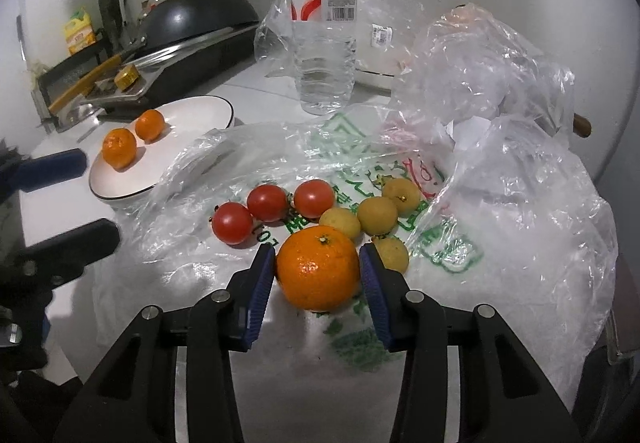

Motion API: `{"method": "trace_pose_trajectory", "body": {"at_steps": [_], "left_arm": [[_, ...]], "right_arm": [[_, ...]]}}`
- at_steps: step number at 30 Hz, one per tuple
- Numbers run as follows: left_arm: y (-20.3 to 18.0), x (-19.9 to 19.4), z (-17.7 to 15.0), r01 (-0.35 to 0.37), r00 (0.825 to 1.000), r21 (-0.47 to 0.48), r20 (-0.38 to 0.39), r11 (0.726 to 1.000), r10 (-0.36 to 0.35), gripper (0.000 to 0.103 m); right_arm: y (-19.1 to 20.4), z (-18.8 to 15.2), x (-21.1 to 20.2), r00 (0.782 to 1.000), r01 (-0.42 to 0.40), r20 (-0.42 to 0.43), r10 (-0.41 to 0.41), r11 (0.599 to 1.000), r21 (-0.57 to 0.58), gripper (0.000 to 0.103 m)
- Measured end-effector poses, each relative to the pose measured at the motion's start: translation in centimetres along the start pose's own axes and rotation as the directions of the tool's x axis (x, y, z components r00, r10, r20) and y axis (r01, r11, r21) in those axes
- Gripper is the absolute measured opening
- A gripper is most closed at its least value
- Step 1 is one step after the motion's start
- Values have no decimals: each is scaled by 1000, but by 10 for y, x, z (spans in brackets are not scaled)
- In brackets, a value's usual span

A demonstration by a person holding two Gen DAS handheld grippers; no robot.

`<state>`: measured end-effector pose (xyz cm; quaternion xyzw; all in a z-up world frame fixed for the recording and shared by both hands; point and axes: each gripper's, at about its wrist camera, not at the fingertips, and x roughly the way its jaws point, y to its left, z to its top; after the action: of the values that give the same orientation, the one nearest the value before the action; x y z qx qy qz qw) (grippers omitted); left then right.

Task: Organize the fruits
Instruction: 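Grasp a tangerine with the right tool while the left tool grasps a red cherry tomato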

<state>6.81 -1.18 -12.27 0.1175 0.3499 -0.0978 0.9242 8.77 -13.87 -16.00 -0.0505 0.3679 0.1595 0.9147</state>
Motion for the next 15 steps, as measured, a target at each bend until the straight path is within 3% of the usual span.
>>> {"method": "trace_pose_trajectory", "body": {"at_steps": [7,10,15], "left_arm": [[-16,17,8,35,999,28,-21,999,-34,68],[-22,25,11,41,999,41,-30,998,-40,59],[-30,40,15,44,998,60,-53,997,-41,56]], "right_arm": [[-16,4,-23,998,-33,48,32,999,21,46],[-25,8,-33,997,-34,71,32,999,34,46],[-36,9,-39,996,-35,87,31,998,48,46]]}}
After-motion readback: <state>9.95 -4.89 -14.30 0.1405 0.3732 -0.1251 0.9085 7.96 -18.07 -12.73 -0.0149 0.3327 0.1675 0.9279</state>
